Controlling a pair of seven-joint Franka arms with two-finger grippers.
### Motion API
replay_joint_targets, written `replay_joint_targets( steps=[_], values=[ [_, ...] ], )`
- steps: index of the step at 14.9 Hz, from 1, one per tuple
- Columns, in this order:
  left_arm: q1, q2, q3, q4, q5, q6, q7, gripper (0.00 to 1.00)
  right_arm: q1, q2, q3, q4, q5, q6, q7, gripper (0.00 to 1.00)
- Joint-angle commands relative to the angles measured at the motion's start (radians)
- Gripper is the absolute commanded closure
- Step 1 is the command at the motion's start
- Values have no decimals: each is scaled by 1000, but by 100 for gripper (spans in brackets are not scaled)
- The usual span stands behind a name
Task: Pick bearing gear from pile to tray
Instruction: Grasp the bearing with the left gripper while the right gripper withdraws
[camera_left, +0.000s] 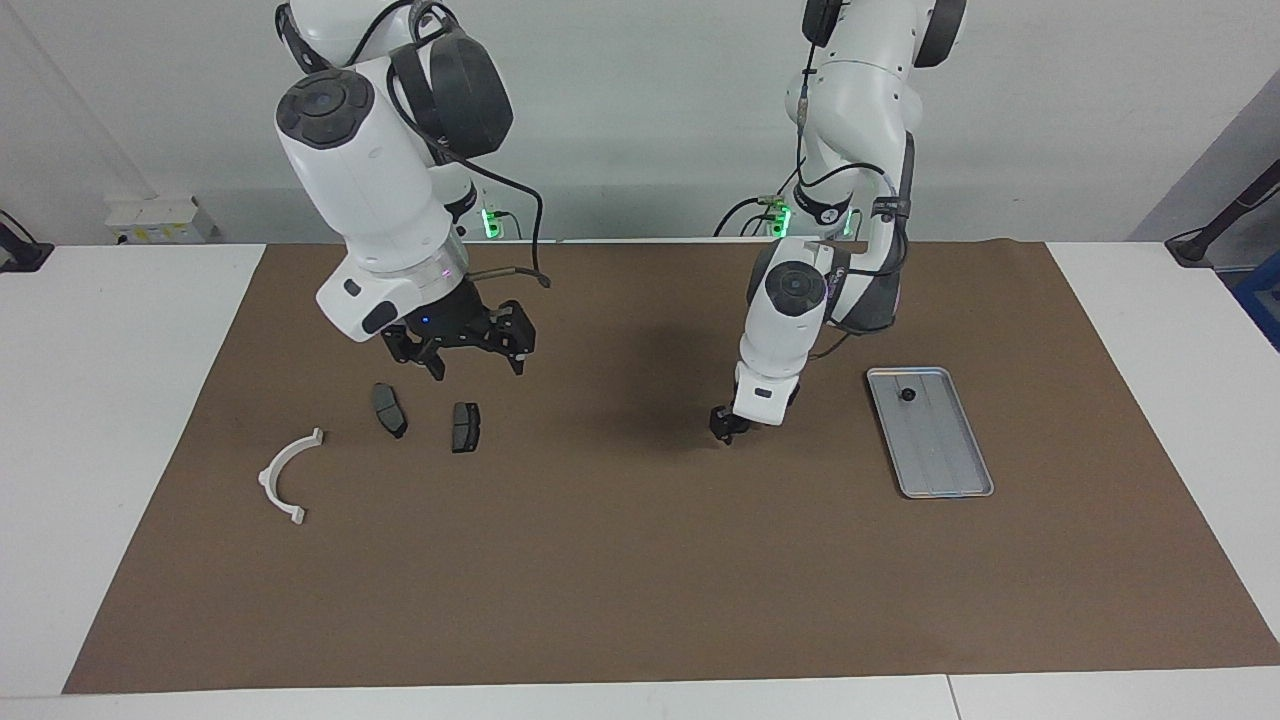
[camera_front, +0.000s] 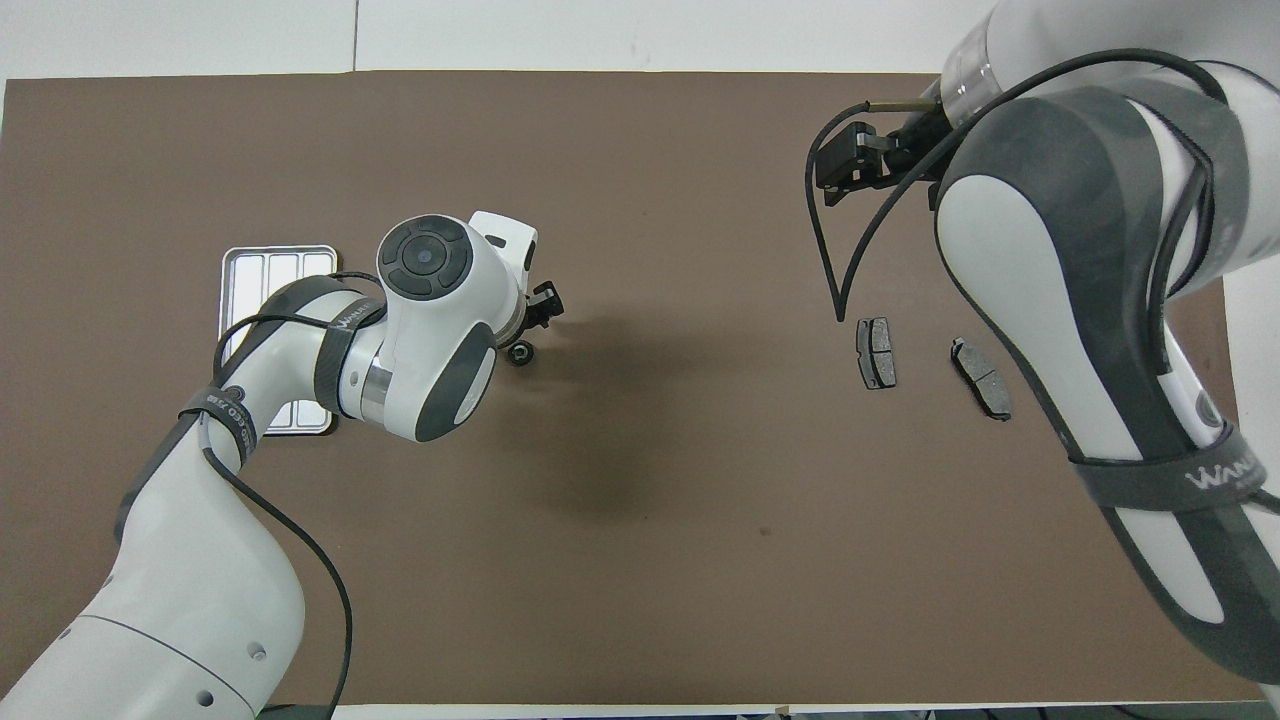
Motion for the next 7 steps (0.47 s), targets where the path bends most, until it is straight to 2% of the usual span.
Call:
replay_joint_targets(
  steps=[1, 7],
  values=[
    [-8, -27, 4, -45, 18, -3, -7, 23, -44, -35, 9, -53, -7, -1, -69, 0],
    [-9, -30, 4, -63, 18, 12, -13, 31, -108, -44, 8, -66, -13, -2, -124, 0]
  ],
)
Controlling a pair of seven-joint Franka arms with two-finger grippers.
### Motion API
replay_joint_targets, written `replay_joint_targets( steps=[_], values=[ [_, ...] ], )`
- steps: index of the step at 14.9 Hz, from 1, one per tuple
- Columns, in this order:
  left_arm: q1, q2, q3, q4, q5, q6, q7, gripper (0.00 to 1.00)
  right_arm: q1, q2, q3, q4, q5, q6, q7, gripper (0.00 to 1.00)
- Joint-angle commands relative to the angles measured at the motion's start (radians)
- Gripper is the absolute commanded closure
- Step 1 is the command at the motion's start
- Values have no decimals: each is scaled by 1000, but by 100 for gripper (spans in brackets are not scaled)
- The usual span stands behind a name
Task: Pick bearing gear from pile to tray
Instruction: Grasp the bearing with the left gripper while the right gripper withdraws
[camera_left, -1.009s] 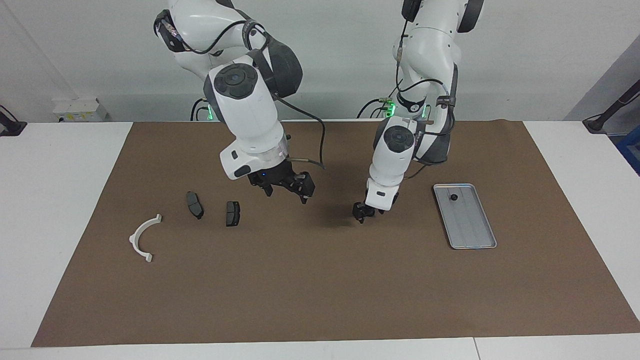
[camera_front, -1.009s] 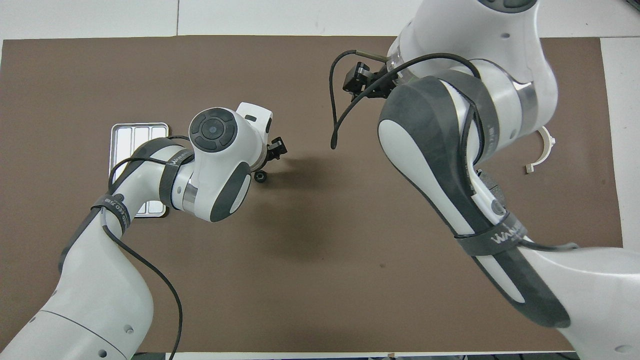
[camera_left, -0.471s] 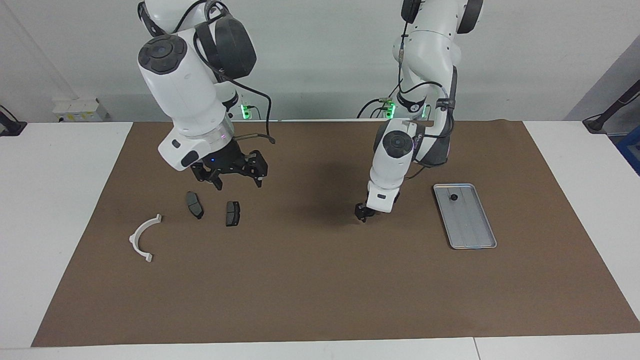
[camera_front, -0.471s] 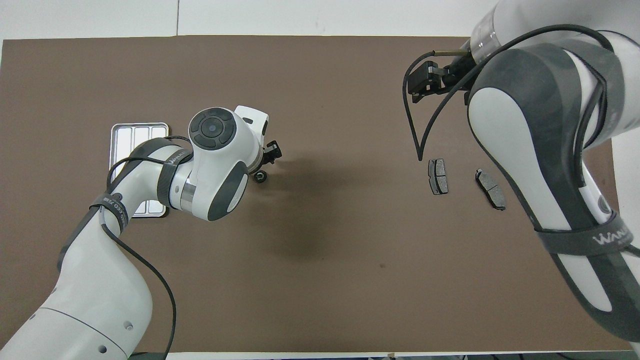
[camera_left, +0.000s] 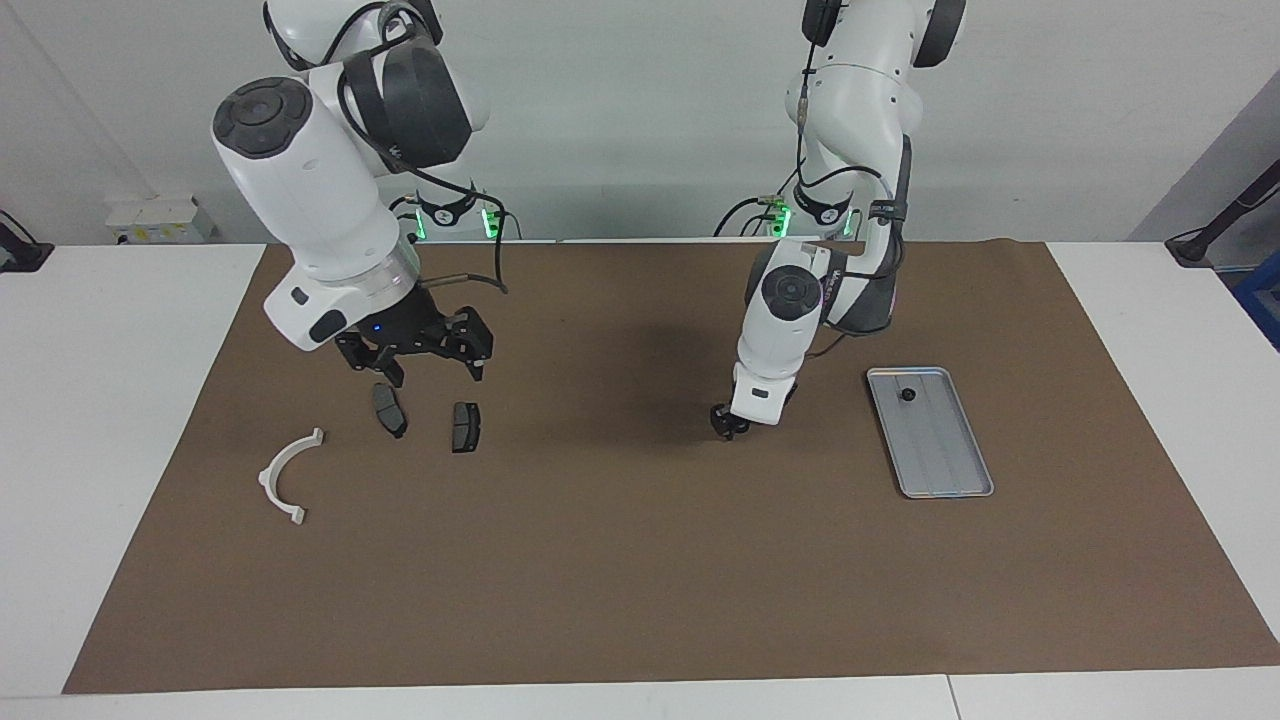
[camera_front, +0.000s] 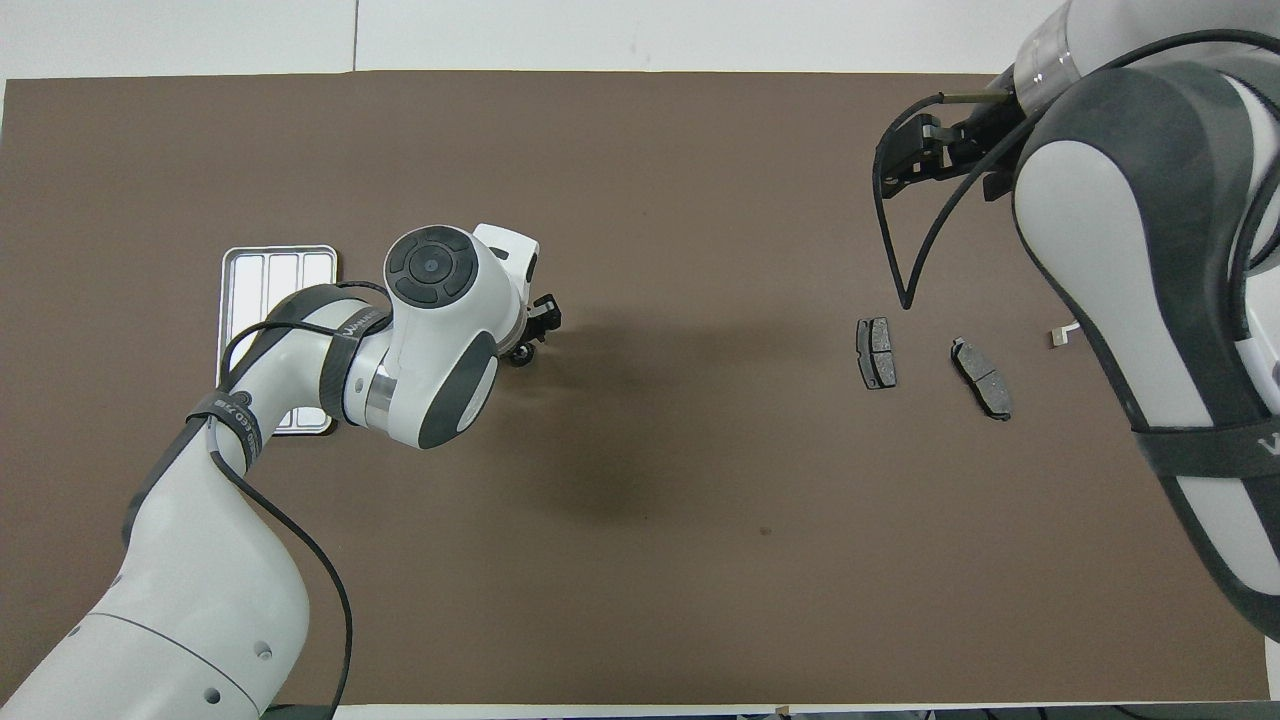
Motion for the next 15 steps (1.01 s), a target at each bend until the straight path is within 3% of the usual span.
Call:
replay_joint_targets(
  steps=[1, 9, 15],
  values=[
    [-9, -30, 7, -42, 18, 24, -15, 31, -43, -41, 10, -46, -10, -4, -39, 0],
    [-24, -37, 7, -76, 18, 73, -41, 35, -71, -96, 7, -67, -71, -59, -102, 0],
    [-24, -37, 7, -76, 18, 70, -44, 39, -126, -306, 6, -291, -82, -53, -164, 0]
  ],
)
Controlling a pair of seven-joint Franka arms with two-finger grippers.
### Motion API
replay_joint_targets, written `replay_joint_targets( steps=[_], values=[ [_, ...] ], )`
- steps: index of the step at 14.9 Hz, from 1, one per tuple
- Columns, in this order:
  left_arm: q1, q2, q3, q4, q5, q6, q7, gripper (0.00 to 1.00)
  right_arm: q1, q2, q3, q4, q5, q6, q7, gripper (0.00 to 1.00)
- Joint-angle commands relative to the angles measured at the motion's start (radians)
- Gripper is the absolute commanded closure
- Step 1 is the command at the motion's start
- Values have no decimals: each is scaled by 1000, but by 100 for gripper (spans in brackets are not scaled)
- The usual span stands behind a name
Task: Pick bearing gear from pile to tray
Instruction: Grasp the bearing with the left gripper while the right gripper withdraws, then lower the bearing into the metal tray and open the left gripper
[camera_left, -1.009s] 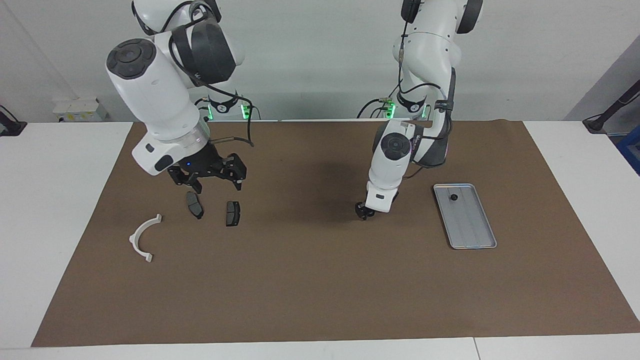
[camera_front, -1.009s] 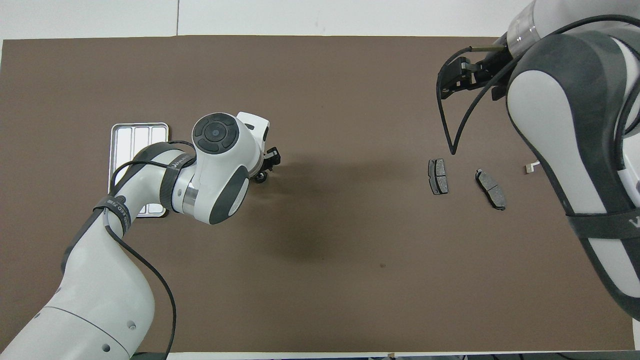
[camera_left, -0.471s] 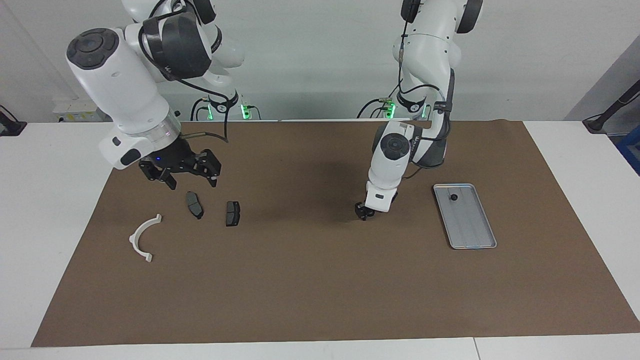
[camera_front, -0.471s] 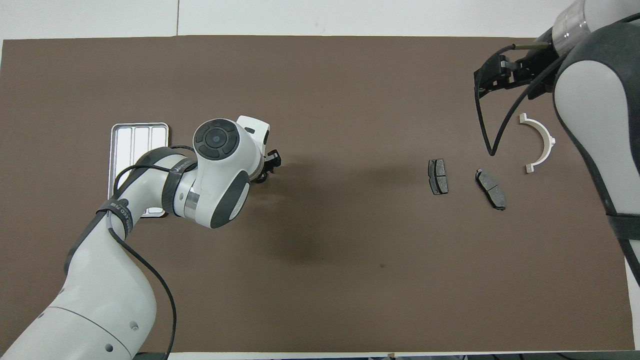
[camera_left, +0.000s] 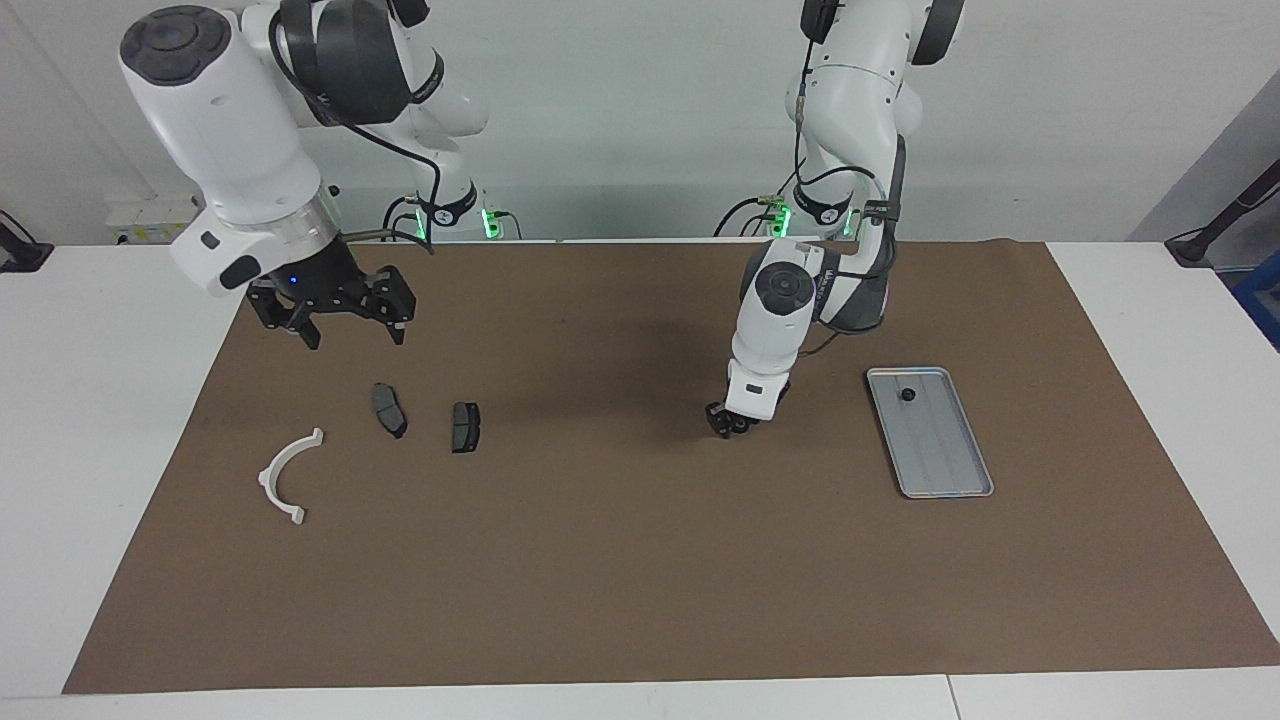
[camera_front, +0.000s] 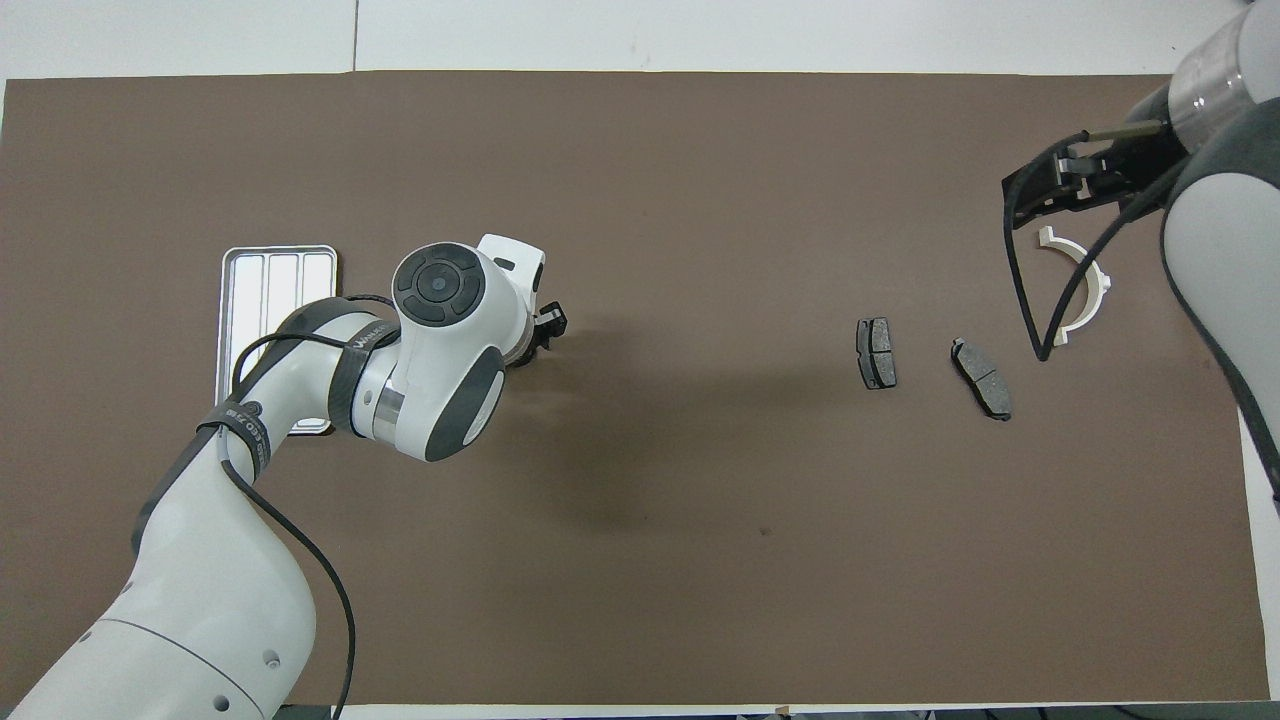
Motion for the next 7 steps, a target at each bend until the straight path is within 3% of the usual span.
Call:
replay_joint_targets(
  steps=[1, 4, 7],
  values=[
    [-12, -28, 9, -38, 17, 22, -23, 40, -24, -146, 5, -173, -8, 15, -24, 0],
    [-12, -28, 9, -44, 16, 26, -25, 48, -21, -219, 7, -245, -5, 23, -16, 0],
    [-12, -32, 9, -56, 17, 41, -31, 73, -13, -252, 7, -259, -2, 25, -15, 0]
  ],
)
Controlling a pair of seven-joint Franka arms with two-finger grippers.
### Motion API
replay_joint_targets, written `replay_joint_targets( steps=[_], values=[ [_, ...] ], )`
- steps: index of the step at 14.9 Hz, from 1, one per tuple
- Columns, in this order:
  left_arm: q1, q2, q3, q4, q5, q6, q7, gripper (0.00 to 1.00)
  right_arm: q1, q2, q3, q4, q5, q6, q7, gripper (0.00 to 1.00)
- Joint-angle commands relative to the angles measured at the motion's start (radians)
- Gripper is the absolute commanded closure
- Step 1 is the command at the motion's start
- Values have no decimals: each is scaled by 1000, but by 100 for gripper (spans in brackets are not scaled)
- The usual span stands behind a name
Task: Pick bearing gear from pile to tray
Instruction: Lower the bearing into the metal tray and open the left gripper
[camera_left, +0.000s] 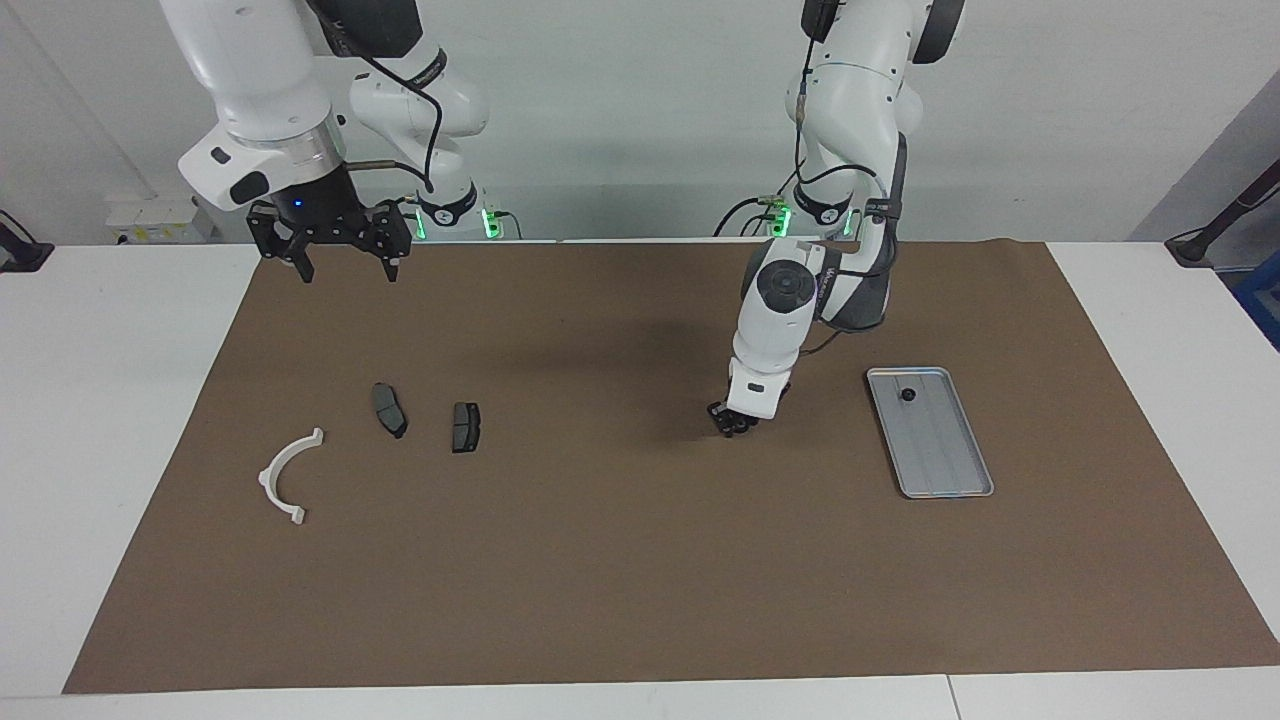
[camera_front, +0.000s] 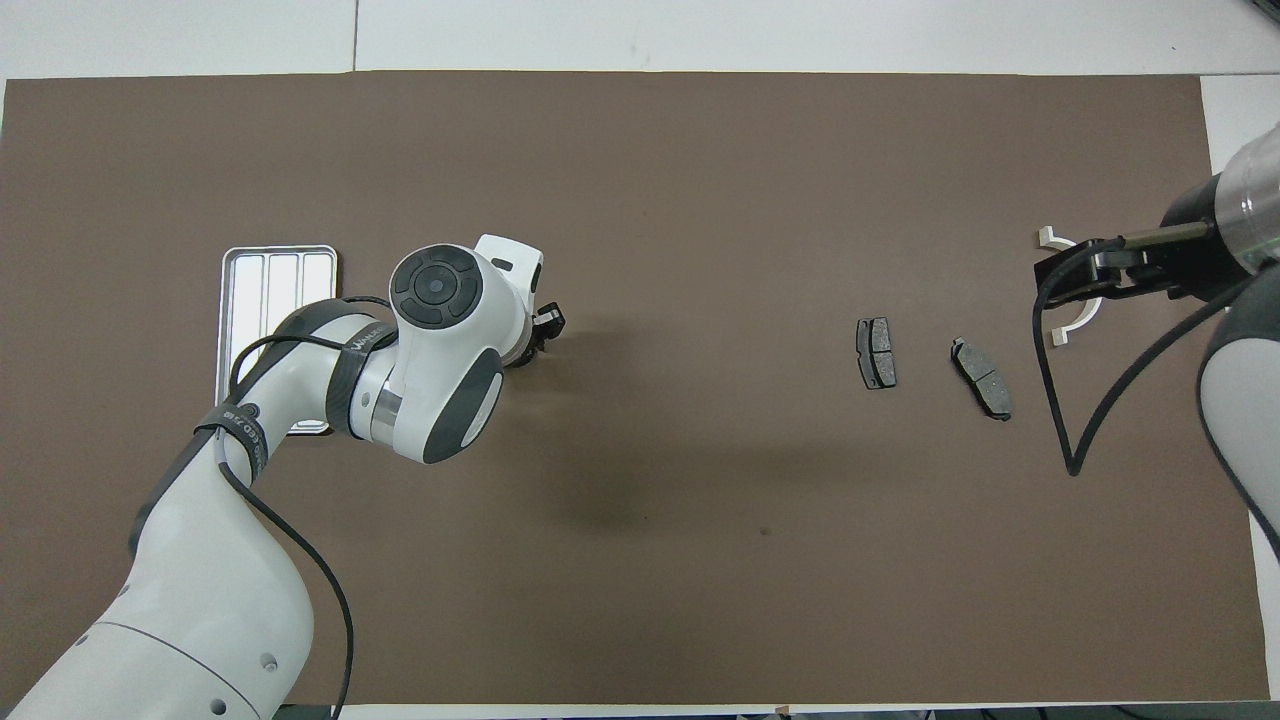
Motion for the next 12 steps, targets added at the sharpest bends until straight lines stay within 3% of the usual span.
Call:
replay_joint_targets(
  steps=[1, 4, 7, 12],
  values=[
    [-11, -22, 7, -39, 13, 24, -21, 79, -7, -57, 4, -58, -1, 25, -14, 0],
    [20, -31, 20, 1, 14, -51, 32, 80, -18, -88, 3, -87, 15, 21, -22, 0],
    [149, -98, 31, -2, 14, -100, 243, 80, -15, -113, -17, -107, 13, 24, -23, 0],
    [336, -98, 30, 1, 13, -80, 584, 80, -3, -117, -56, -120, 64, 45, -11, 0]
  ],
)
